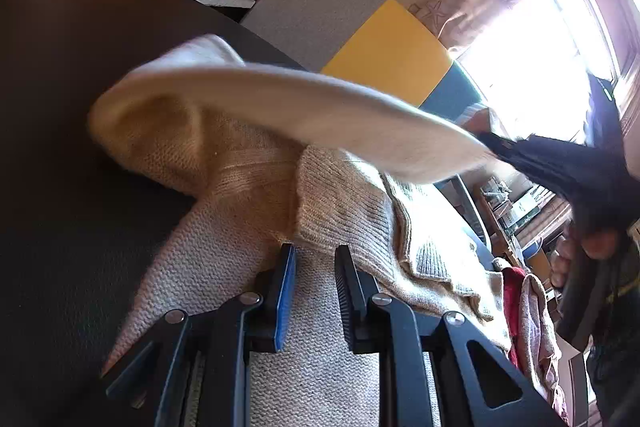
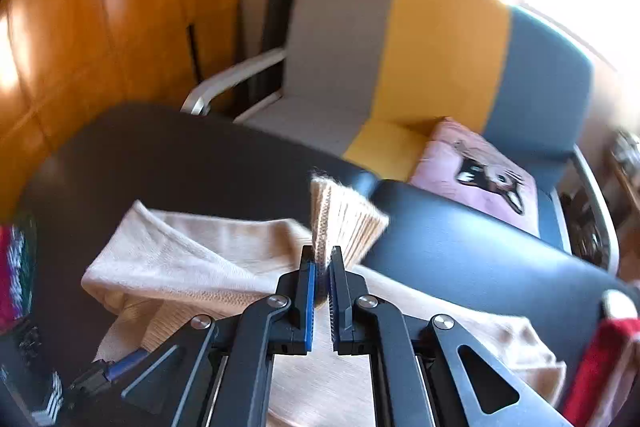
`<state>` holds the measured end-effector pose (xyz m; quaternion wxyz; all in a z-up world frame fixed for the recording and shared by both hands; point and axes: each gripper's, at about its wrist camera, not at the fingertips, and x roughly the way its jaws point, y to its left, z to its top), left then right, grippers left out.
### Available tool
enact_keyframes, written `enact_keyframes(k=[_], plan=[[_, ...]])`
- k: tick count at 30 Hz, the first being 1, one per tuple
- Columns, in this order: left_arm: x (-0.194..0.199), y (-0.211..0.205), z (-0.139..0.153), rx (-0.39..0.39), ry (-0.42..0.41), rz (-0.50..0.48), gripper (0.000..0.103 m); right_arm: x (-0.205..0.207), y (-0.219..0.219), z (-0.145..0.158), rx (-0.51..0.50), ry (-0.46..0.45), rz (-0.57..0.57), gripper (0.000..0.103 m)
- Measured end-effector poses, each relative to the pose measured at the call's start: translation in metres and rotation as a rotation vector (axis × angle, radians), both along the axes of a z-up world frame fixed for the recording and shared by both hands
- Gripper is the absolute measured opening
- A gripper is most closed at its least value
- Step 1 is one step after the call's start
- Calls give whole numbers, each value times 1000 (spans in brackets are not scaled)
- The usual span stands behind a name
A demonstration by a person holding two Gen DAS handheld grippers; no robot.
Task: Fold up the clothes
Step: 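Pinch the sweater fabric with the right gripper and lift it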
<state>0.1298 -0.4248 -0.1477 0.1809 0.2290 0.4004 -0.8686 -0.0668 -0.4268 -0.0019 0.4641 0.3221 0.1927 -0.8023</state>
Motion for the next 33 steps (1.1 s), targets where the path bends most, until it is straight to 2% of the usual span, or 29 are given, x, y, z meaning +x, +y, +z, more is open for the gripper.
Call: enact_keyframes(k=[5, 10, 16, 22, 28, 29, 30, 33], plan=[[6, -1, 3, -7, -12, 2, 19, -23, 61, -12, -86, -69, -88, 6], [8, -2, 3, -13, -23, 5, 19, -41, 122, -55, -129, -180, -192, 6], [12, -5, 2, -22, -36, 4, 19, -60, 177, -104, -233, -355, -283, 7], [16, -2, 2, -31, -48, 5, 19, -76, 207, -133, -401, -576, -317, 22], [20, 0, 3, -35, -55, 9, 19, -88, 210, -135, -453, -647, -326, 23], [21, 0, 4, -35, -56, 9, 19, -87, 208, -133, -442, -635, -322, 20], [22, 0, 4, -35, -57, 10, 19, -84, 207, -128, -434, -611, -316, 9], [28, 0, 5, -32, -55, 10, 19, -74, 209, -110, -442, -541, -289, 6]])
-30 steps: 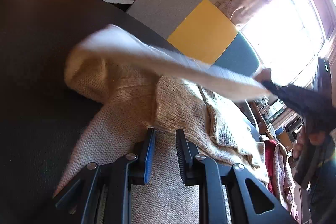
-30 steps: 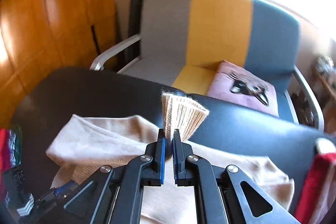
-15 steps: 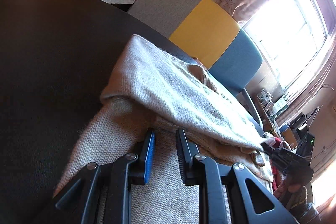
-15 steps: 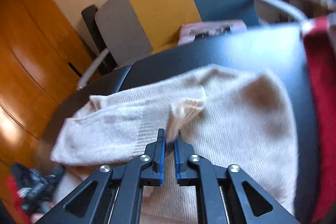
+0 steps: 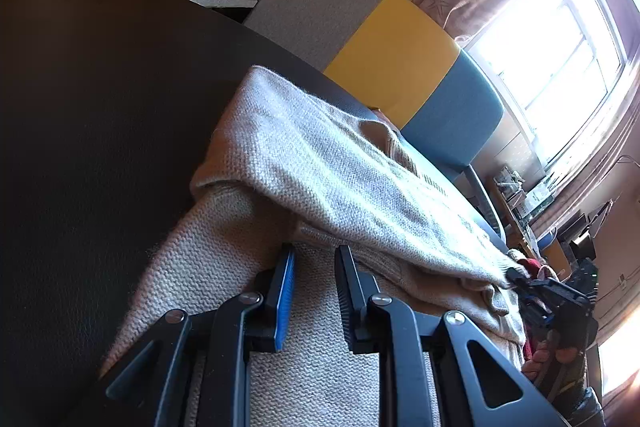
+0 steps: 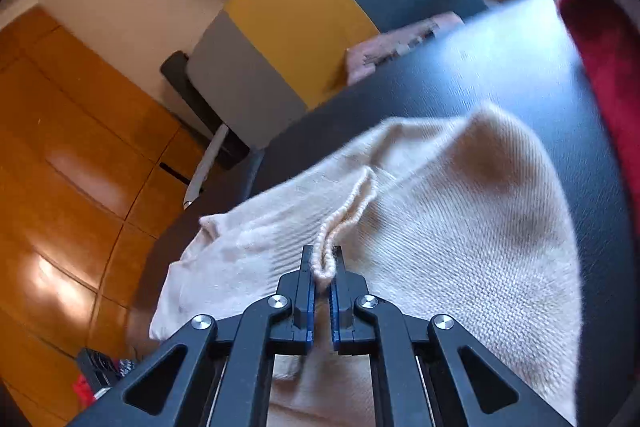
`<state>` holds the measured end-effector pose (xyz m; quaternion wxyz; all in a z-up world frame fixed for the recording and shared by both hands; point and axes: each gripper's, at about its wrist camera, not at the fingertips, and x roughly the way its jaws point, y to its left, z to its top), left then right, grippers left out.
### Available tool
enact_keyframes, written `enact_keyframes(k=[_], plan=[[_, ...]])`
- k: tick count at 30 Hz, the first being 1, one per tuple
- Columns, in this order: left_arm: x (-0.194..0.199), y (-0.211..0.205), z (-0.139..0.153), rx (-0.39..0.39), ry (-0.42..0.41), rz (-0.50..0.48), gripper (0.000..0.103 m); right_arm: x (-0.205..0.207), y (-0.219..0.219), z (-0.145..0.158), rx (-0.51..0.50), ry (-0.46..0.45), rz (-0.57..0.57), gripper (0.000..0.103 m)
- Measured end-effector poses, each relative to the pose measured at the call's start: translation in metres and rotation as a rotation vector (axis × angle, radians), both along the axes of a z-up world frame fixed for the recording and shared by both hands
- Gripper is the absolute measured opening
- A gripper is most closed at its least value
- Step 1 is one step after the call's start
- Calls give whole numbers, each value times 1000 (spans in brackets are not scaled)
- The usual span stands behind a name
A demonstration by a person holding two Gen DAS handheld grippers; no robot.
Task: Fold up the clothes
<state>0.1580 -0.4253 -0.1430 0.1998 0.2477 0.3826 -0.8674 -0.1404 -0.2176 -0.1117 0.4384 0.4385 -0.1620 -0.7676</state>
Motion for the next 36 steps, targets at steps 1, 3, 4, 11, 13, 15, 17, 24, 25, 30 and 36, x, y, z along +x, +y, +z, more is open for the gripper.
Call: enact_keyframes(k=[1, 3, 4, 11, 13, 15, 17, 24, 25, 30, 36], plan=[[1, 0, 0, 2, 2, 0, 19, 3, 1, 5, -4, 16, 2, 6], [2, -1, 0, 8, 7, 0, 19, 9, 6, 11, -1, 46, 0, 6], [3, -2, 0, 12, 10, -1, 19, 12, 8, 14, 3, 59, -1, 6], [8, 0, 4, 12, -2, -9, 19, 23, 26, 2, 63, 57, -31, 6], [11, 4, 7, -6, -26, -23, 19, 23, 30, -6, 86, 44, -44, 6], [20, 9, 11, -30, -52, -39, 21, 22, 32, -10, 97, 36, -51, 6], [29, 13, 16, -48, -74, -51, 22, 20, 33, -11, 106, 34, -59, 7], [54, 20, 36, -94, -101, -35, 24, 27, 47, -1, 184, 114, -114, 20], [53, 19, 41, -101, -99, -30, 24, 30, 50, 3, 203, 145, -130, 20], [21, 21, 67, -191, -77, -61, 25, 48, 33, 26, 247, 293, -72, 29], [-35, 17, 73, -281, -139, -109, 26, 64, -27, 25, 351, 431, 62, 37]])
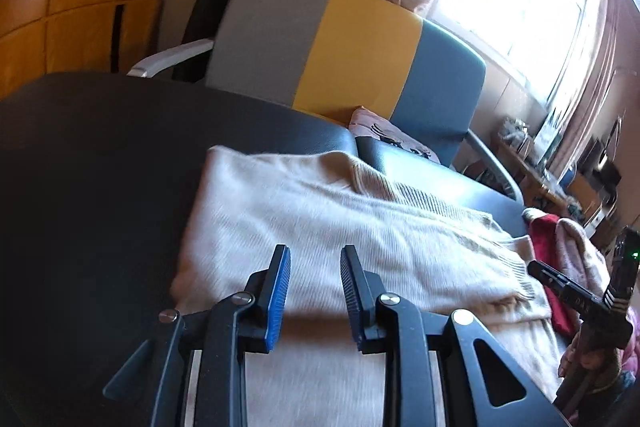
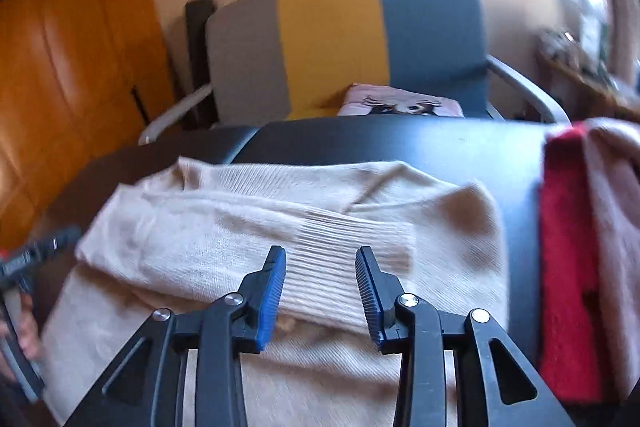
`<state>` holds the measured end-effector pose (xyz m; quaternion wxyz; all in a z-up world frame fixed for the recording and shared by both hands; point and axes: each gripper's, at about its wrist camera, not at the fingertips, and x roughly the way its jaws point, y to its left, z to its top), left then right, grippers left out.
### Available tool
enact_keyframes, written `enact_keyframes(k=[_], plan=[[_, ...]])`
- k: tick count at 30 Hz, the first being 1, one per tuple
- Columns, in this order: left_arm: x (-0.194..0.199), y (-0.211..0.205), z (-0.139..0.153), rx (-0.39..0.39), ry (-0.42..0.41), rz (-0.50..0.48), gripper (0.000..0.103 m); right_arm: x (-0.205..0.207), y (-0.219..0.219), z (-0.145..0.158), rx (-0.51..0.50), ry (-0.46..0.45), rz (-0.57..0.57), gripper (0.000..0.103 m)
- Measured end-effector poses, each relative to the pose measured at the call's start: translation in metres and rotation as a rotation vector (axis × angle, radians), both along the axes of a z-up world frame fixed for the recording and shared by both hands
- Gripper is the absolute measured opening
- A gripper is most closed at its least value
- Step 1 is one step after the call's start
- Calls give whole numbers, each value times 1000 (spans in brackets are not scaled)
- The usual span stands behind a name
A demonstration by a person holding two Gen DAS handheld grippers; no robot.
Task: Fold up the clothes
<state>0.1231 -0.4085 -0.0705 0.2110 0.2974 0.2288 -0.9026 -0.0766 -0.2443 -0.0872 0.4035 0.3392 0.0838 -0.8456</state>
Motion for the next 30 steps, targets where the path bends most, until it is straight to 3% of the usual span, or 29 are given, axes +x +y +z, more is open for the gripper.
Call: enact_keyframes(k=[3, 6, 9, 16, 19, 23, 30], plan=[[-16, -2, -13, -15, -52, -2, 26, -2, -21, -17, 96, 4, 16, 37], [-23, -4, -33, -2, -111, 1, 26, -6, -23, -27, 120, -20, 14, 38], [-26, -13, -40, 32, -90, 3, 28, -9, -28, -30, 139, -3, 24, 43], [-56, -42, -44, 36, -97, 26, 29, -32, -61, -31, 176, 41, 40, 47], [-68, -52, -44, 25, -104, 43, 29, -45, -78, -32, 186, 59, 34, 53], [-85, -68, -45, 13, -110, 65, 29, -65, -96, -33, 175, 40, 28, 64], [-115, -91, -44, -7, -124, 91, 30, -89, -118, -33, 153, 26, 62, 67]])
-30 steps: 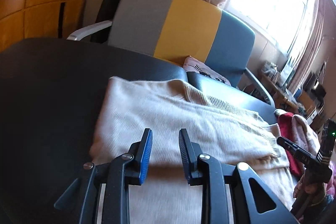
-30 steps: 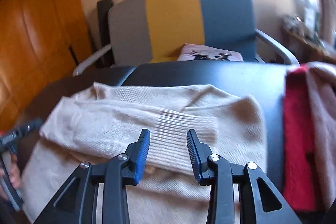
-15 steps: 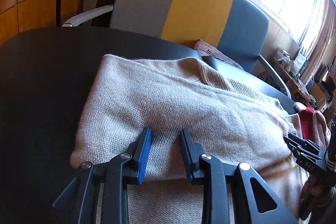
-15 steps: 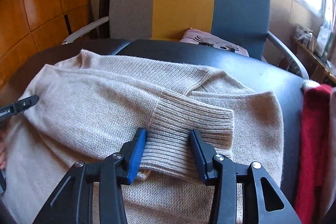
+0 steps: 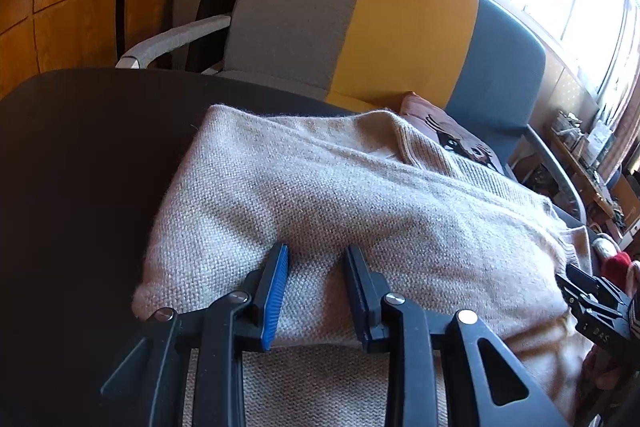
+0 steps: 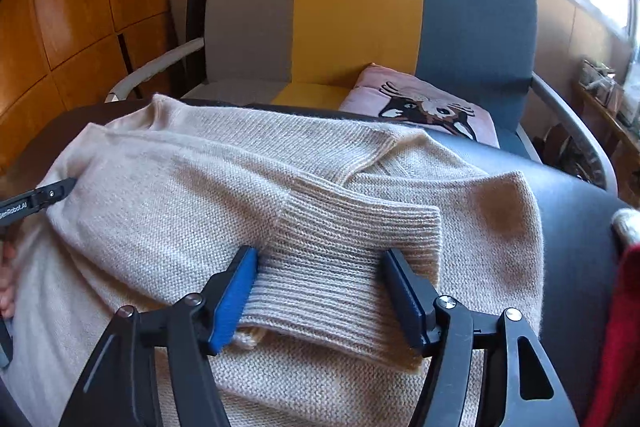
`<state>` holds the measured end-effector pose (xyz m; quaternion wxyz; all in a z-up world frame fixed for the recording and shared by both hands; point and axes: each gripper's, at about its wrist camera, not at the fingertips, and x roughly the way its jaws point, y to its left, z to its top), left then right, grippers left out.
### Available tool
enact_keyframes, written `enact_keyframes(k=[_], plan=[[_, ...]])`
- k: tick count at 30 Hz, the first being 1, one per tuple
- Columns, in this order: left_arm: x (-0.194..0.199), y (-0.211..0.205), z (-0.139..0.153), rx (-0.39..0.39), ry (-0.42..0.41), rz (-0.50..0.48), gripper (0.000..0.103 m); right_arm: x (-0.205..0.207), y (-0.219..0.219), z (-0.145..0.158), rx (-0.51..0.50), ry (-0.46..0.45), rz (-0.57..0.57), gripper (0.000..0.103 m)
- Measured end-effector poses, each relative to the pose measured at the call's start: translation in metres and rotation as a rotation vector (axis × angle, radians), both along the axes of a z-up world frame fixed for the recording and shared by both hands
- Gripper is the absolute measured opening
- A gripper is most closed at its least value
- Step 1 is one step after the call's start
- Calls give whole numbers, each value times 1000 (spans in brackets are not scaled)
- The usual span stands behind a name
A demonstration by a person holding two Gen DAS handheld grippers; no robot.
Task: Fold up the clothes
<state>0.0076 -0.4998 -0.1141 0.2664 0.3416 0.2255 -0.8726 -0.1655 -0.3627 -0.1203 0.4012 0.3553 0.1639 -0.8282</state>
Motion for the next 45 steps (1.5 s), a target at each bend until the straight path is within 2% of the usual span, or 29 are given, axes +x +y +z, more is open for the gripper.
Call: enact_keyframes(k=[3, 11, 18, 21, 25, 28, 32, 36, 40, 45], plan=[[-2, 0, 1, -15, -2, 4, 30, -5, -2, 1, -16, -21, 6, 68], [15, 8, 2, 5, 20, 31, 29, 2, 2, 2, -54, -45, 47, 70], [41, 14, 1, 37, 45, 69, 29, 26, 14, 3, -72, -53, 91, 70], [44, 18, 1, 30, 30, 72, 29, 35, 21, 4, -84, -63, 101, 71], [53, 28, 13, 7, -15, 49, 29, 46, 30, 8, -66, -64, 95, 71], [85, 37, 28, 0, 26, 32, 31, 55, 40, 13, -42, -68, 94, 71], [138, 47, 37, 2, 72, 33, 32, 58, 82, 18, -53, -183, 91, 71], [182, 58, 28, 35, 68, 32, 32, 62, 142, 15, -107, -316, 58, 71], [211, 76, 13, 57, 37, 11, 32, 73, 199, 5, -139, -362, 20, 71], [242, 108, -1, 75, 39, -36, 33, 105, 256, -1, -196, -392, 42, 71]])
